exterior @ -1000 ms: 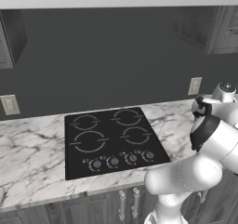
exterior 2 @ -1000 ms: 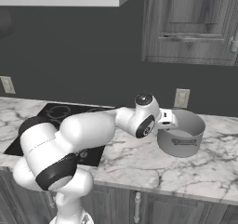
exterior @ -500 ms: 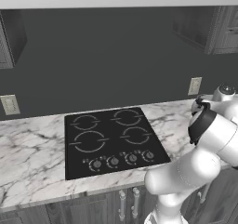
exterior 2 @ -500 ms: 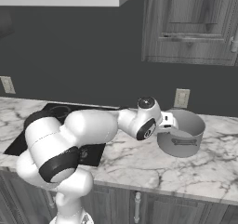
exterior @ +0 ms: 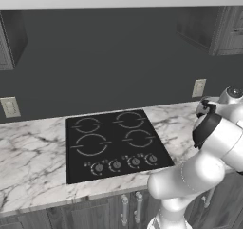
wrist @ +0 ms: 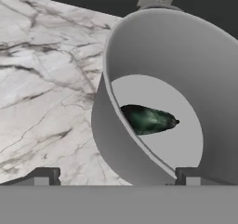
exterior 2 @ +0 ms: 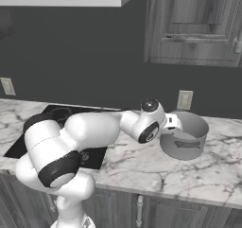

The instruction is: Turn on the sink faucet. Then move the eggplant from the counter to the sink. Turn off the sink. Move the vegetable from the sink to the pot next to the stove. Finally move the pot to the rear left burner.

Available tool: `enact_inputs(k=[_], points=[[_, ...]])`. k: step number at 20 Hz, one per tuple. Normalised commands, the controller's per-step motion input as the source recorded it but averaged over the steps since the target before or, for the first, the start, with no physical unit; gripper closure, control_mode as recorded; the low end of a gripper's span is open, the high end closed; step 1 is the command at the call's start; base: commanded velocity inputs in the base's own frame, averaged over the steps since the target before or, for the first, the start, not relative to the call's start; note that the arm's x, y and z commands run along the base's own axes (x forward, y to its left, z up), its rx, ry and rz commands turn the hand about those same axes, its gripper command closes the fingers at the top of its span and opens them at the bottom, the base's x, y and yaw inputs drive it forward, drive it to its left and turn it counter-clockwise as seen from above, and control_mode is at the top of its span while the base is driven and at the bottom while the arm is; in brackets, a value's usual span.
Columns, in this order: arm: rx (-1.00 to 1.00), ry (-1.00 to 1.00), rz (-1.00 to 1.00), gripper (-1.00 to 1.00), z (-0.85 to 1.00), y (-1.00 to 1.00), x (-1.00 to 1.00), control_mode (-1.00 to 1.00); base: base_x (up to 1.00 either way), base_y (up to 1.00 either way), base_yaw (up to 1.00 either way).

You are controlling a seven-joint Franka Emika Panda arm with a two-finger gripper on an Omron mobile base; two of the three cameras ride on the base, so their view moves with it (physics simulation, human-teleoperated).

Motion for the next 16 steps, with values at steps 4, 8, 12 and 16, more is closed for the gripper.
enact_inputs(k=[4, 8, 12, 16], points=[[-0.05, -0.11, 0.05, -1.0, 0.09, 0.0, 0.03, -1.0, 0.0, 0.0, 0.0], [-0.04, 0.0, 0.09, -1.0, 0.0, 0.0, 0.29, -1.0, 0.0, 0.0, 0.0], [-0.01, 0.01, 0.11, -1.0, 0.0, -0.01, 0.3, -1.0, 0.0, 0.0, 0.0], [-0.01, 0.0, 0.12, -1.0, 0.0, -0.02, 0.25, -1.0, 0.0, 0.0, 0.0]])
